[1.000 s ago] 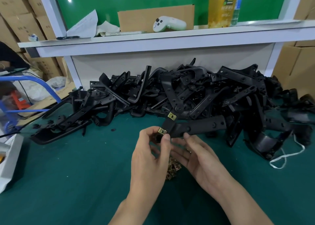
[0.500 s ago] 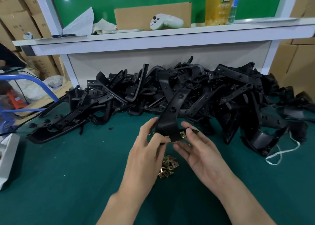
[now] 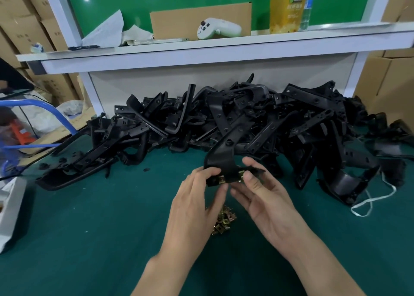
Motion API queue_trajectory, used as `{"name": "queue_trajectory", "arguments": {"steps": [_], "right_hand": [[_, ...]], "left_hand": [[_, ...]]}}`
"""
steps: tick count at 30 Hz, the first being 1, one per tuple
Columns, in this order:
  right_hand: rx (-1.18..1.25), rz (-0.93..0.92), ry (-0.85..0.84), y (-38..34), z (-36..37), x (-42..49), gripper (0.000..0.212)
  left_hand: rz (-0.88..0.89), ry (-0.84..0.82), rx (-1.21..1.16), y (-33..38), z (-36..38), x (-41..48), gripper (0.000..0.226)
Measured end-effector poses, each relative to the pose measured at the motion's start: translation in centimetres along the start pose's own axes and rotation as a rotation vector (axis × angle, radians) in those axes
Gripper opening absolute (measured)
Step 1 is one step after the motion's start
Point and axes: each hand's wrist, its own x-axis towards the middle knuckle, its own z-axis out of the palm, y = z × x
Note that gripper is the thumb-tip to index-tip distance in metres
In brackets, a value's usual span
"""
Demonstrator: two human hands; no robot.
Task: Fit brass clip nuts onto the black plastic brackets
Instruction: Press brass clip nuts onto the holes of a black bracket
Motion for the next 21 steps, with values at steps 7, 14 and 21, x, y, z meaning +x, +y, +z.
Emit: {"name": "queue_trajectory", "arguments": {"steps": [7, 14, 21], "right_hand": [[-0.069, -0.088, 0.036, 0.0, 0.7, -0.2, 0.027], [-0.641, -0.493, 0.215, -0.3, 1.6, -1.3, 0.022], [-0.810, -0.537, 0.271, -0.6, 1.2, -1.3, 0.024]], "left_hand": [[-0.071, -0.019, -0.081, 0.0, -0.2, 0.0, 0.028], [-0.083, -0.116, -0.076, 0.1, 0.1, -0.4, 0.016], [-0.088, -0.135, -0.078, 0.0, 0.1, -0.5, 0.036]]}}
